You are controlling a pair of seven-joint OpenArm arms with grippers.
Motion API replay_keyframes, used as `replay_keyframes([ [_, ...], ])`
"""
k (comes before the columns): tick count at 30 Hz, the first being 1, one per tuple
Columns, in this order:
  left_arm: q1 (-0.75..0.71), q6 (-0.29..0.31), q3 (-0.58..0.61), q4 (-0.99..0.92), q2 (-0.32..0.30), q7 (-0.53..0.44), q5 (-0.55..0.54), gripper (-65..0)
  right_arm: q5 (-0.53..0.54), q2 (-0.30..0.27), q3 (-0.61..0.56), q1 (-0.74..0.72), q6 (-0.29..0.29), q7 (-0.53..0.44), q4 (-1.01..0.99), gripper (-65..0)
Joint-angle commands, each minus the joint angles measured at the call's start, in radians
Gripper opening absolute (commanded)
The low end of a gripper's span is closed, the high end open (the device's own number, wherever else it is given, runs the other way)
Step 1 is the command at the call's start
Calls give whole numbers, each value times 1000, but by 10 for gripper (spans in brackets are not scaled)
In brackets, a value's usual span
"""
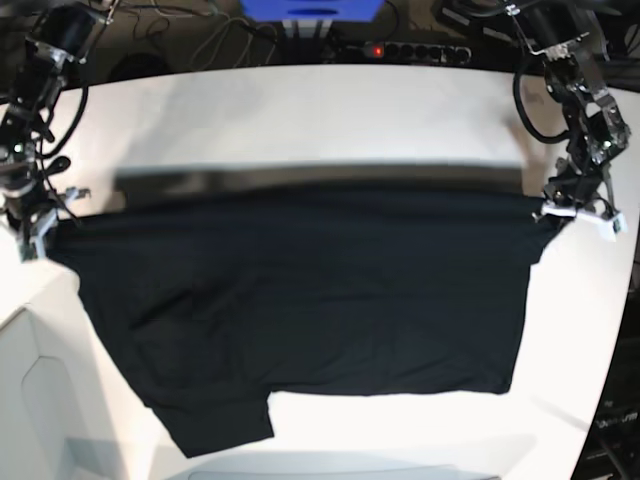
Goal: Fold the T-shirt properly
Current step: 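Drag the held edges back toward the robot, flattening the folded shirt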
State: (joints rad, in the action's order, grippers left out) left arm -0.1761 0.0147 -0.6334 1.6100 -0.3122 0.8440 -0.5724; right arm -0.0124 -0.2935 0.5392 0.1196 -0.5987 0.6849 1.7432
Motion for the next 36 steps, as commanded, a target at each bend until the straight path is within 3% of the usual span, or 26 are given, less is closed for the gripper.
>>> replay_keyframes([
  [1,-9,-9,-12,16,-14,-24,9,-650,5,-16,6,12,7,-20,27,-650],
  [6,-101,-9,-13,49,18,-24,10,-650,5,-3,6,122,7,-20,36,-650],
  [19,-307,-9,-13,125,21,-25,10,-650,5,-2,6,352,6,-20,41,-650],
  [30,-399,-9,-119,226,107,-15,10,-650,5,-2,9,409,6,-21,41,-650],
  [36,-399,-9,-170,221,112,-13,10,-630,5,18,49,412,6,-20,41,-650],
])
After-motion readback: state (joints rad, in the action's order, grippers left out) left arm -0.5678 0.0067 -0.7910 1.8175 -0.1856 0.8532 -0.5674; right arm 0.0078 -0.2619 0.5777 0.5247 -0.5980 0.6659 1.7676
